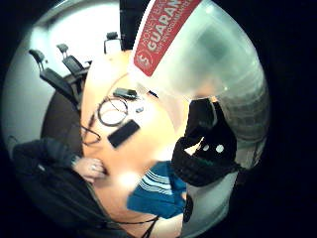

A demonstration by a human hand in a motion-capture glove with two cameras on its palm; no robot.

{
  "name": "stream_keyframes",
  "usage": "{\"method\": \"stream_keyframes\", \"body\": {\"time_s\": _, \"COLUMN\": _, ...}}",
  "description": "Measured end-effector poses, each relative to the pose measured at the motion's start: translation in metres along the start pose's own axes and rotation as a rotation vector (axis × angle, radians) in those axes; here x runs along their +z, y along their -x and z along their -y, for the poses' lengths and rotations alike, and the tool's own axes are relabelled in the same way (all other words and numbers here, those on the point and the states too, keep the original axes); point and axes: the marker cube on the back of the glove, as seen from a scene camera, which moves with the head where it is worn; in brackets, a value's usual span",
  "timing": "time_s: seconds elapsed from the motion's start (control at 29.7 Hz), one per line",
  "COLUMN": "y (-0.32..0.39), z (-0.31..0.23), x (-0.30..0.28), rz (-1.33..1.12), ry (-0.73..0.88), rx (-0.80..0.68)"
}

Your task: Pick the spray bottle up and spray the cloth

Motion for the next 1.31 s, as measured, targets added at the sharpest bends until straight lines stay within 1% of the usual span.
{"method": "stream_keyframes", "body": {"time_s": 0.17, "y": 0.007, "z": 0.012, "x": -0.008, "rz": 0.143, "ry": -0.053, "rx": 0.101}}
{"method": "stream_keyframes", "body": {"time_s": 0.3, "y": 0.014, "z": 0.022, "x": 0.001, "rz": 0.429, "ry": -0.144, "rx": 0.283}}
{"method": "stream_keyframes", "body": {"time_s": 0.44, "y": 0.025, "z": 0.017, "x": 0.041, "rz": 0.690, "ry": -0.195, "rx": 0.475}}
{"method": "stream_keyframes", "body": {"time_s": 0.61, "y": 0.036, "z": -0.017, "x": 0.114, "rz": 0.900, "ry": -0.156, "rx": 0.647}}
{"method": "stream_keyframes", "body": {"time_s": 0.67, "y": 0.041, "z": -0.032, "x": 0.135, "rz": 0.952, "ry": -0.143, "rx": 0.702}}
{"method": "stream_keyframes", "body": {"time_s": 0.81, "y": 0.052, "z": -0.052, "x": 0.155, "rz": 1.002, "ry": -0.143, "rx": 0.766}}
{"method": "stream_keyframes", "body": {"time_s": 0.91, "y": 0.060, "z": -0.055, "x": 0.158, "rz": 1.002, "ry": -0.162, "rx": 0.782}}
{"method": "stream_keyframes", "body": {"time_s": 1.18, "y": 0.065, "z": -0.060, "x": 0.151, "rz": 0.901, "ry": -0.241, "rx": 0.778}}
{"method": "stream_keyframes", "body": {"time_s": 1.31, "y": 0.062, "z": -0.068, "x": 0.151, "rz": 0.865, "ry": -0.265, "rx": 0.810}}
